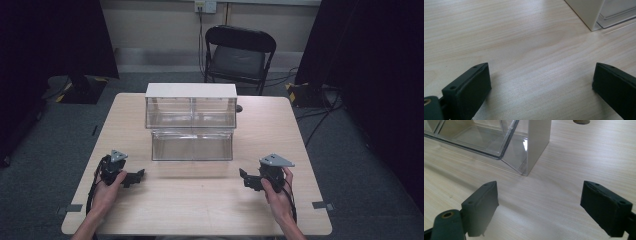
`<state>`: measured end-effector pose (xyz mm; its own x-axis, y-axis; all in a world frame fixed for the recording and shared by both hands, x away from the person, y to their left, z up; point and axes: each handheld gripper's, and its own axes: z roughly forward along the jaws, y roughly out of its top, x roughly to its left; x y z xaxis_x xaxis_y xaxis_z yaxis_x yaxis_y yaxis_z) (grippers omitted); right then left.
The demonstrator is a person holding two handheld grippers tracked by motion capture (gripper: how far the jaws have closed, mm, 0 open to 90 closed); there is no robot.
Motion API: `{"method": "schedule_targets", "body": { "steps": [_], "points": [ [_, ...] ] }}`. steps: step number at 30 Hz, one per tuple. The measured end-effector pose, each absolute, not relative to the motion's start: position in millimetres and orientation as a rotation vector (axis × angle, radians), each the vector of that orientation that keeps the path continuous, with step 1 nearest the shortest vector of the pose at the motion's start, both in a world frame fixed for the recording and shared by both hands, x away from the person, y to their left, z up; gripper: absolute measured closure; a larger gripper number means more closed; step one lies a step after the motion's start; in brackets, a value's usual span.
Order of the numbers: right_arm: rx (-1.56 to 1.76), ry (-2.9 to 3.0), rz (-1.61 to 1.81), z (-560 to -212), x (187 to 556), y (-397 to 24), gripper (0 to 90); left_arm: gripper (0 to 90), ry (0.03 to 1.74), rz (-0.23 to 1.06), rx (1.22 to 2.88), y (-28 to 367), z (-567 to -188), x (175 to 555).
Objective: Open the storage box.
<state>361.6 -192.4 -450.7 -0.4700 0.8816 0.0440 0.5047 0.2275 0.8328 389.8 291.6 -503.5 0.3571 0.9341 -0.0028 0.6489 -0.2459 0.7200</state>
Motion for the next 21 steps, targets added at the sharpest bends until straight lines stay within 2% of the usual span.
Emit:
{"method": "schedule_targets", "body": {
  "steps": [21],
  "points": [
    [1.204,2.148,1.171,-447,375,-148,13.9,1.3,1.361,0.573,1.996,292,-503,390]
  ]
}}
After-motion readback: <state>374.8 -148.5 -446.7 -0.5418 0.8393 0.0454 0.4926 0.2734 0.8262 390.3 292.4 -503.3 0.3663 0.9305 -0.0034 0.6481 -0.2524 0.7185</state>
